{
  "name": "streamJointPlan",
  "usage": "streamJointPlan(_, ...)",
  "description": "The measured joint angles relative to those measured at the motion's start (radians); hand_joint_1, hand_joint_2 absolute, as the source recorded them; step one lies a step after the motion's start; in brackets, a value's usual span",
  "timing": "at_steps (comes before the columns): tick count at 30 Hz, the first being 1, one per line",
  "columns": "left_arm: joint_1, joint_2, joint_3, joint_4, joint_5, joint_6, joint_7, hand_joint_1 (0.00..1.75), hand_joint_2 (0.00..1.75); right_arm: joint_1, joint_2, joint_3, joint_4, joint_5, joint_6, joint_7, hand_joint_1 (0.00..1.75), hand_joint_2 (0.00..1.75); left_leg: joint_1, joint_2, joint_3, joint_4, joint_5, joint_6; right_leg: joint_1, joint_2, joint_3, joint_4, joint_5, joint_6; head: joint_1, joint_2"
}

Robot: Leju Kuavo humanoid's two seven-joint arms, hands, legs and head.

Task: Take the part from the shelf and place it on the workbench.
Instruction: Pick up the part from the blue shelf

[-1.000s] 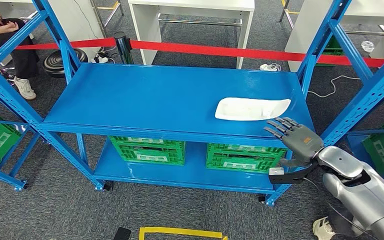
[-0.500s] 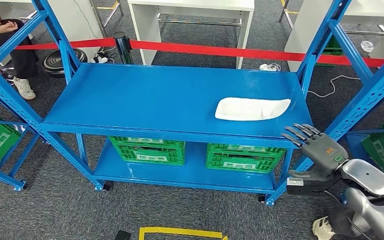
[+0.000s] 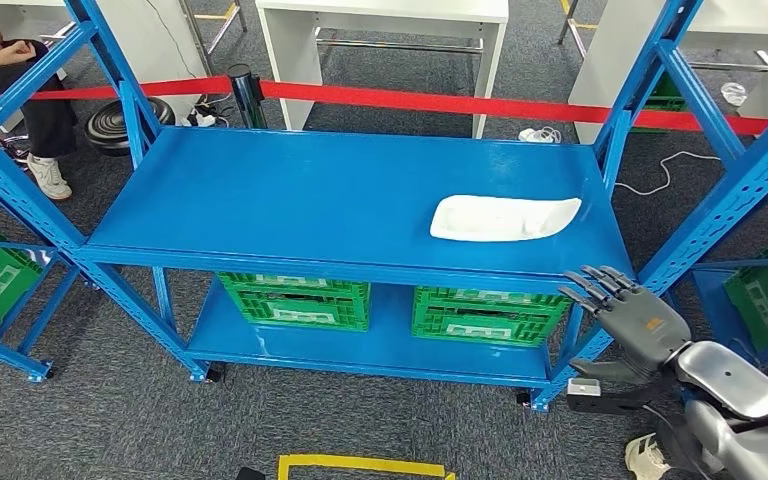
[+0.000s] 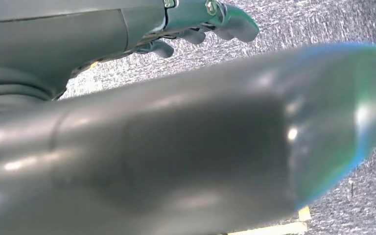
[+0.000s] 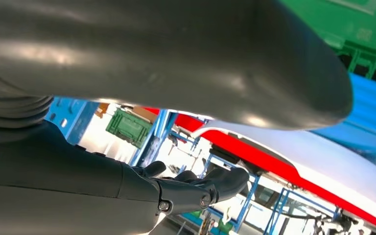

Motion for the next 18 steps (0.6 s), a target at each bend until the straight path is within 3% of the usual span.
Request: streamJointPlan(18, 0.017, 0.008, -0.016, 0.004, -0.035, -0.023, 0.013, 0.00, 0.00, -0.056, 0.028, 0.013, -0.024, 0.047, -0.004, 0.059, 0.00, 0.00, 0.000, 0.000, 0.000, 0.000, 0.000, 0.001, 0.000, 0.000, 0.001, -0.001, 0.000, 0.001, 0.000, 0.000)
